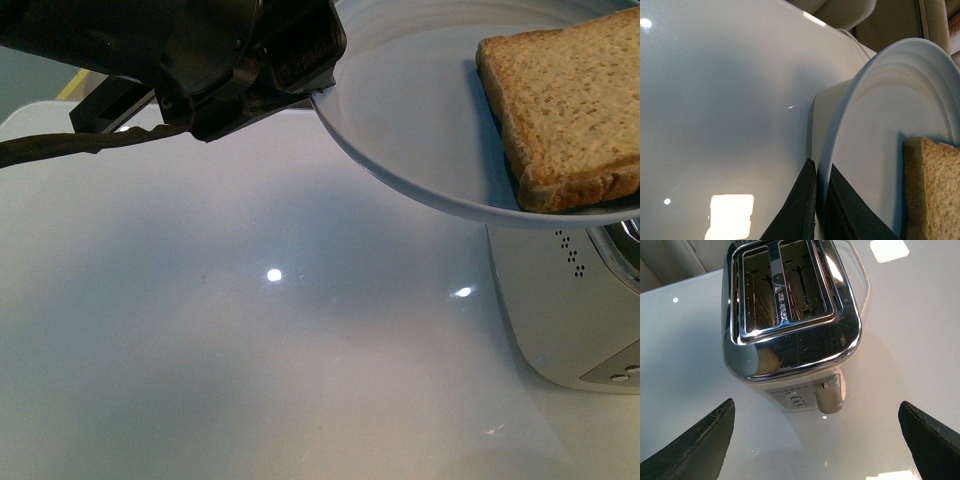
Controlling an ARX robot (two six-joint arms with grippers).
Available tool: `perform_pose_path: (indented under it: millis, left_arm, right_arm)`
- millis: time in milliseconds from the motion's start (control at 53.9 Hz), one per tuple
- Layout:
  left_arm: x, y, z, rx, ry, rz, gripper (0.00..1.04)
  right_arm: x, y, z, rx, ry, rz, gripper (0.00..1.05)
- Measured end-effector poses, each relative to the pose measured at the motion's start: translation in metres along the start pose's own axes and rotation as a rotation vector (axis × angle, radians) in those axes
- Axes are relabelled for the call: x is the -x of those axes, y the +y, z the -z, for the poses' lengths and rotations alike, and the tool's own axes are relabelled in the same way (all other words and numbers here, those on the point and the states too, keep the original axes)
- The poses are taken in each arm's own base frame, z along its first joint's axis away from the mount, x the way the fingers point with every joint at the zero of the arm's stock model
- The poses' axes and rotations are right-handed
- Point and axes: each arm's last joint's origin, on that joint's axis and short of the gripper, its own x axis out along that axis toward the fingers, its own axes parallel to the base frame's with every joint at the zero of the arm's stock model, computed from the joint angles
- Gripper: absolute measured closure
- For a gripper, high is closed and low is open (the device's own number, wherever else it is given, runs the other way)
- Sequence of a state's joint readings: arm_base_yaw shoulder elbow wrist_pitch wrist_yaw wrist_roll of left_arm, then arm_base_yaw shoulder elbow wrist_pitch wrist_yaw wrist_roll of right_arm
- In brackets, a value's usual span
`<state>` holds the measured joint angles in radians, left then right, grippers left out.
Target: Left arm holds plate, right arm toasts bread
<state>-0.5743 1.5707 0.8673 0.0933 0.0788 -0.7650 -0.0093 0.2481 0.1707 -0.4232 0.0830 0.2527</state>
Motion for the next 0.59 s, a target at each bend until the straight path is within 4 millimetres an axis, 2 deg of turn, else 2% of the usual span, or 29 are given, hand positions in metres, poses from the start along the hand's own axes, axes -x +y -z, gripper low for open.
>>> perform_pose_path:
  millis: [130,278,371,408,594]
  left_arm:
    - [0.000,0.000,0.000,0.000,0.004,0.003,1.02]
    - [0.000,0.000,0.000,0.000,0.003,0.002,1.02]
    - [0.000,0.000,0.000,0.000,0.001,0.001,1.02]
    - [0.000,0.000,0.000,0.000,0.002,0.002,1.02]
    - [0.000,0.000,0.000,0.000,0.002,0.002,1.02]
  right_arm:
    - [0.002,-0.005,-0.009,-0.047,-0.010,-0.014,0.09]
    - [0.007,-0.009,-0.053,-0.193,-0.064,-0.071,0.09]
    - [0.009,-0.002,-0.085,-0.306,-0.090,-0.183,0.09]
    - [0.007,0.004,-0.092,-0.355,-0.084,-0.243,0.09]
    - [-0.010,0.035,-0.091,-0.505,0.022,-0.404,0.09]
